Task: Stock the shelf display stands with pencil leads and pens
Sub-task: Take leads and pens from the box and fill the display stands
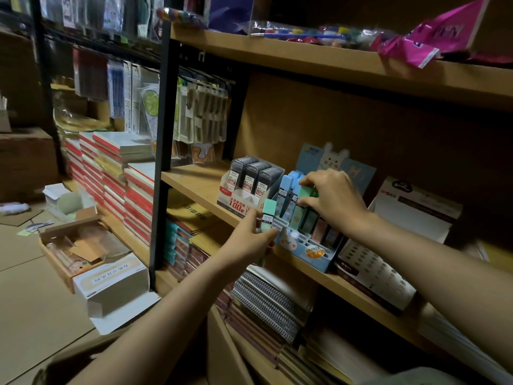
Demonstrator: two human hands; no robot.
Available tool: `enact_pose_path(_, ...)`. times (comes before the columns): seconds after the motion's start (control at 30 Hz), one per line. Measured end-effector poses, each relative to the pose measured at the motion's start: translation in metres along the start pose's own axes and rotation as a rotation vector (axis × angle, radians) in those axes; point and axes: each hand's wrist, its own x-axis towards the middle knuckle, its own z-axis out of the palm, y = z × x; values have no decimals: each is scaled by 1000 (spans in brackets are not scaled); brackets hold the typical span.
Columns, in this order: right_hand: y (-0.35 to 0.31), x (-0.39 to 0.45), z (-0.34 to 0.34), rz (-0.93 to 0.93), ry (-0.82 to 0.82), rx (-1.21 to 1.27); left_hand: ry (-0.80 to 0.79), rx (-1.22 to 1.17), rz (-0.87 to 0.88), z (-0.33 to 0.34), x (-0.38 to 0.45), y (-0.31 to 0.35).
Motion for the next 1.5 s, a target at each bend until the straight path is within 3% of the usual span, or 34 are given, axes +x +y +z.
enact_pose_path(0.2,6,-7,5,-36,49,-121,4,55,78,9,-2,0)
enact_pose_path(0.37,2,-13,-9,28,239,358,-22,58,161,15,-3,0)
enact_pose_path(0.5,-5,-24,-22,50,-2,571,-74,111,280,24,-4,3)
enact_pose_path(0.7,-1,-30,-33,38,-25,562,-135,244,331,30,-2,6)
enact_pose_path(0.83,15,-22,-51,88,113,459,17,762,452,18,3,-2)
enact_pose_path(0.93,20,-21,-51,58,133,346,-79,1113,443,12,2,-15)
enact_pose_path(1.07,19,-20,-40,29,147,291,-123,1283,417,8,1,-30)
enact_pose_path(1.5,15,-16,-30,2,108,134,-132,1303,411,7,3,-33)
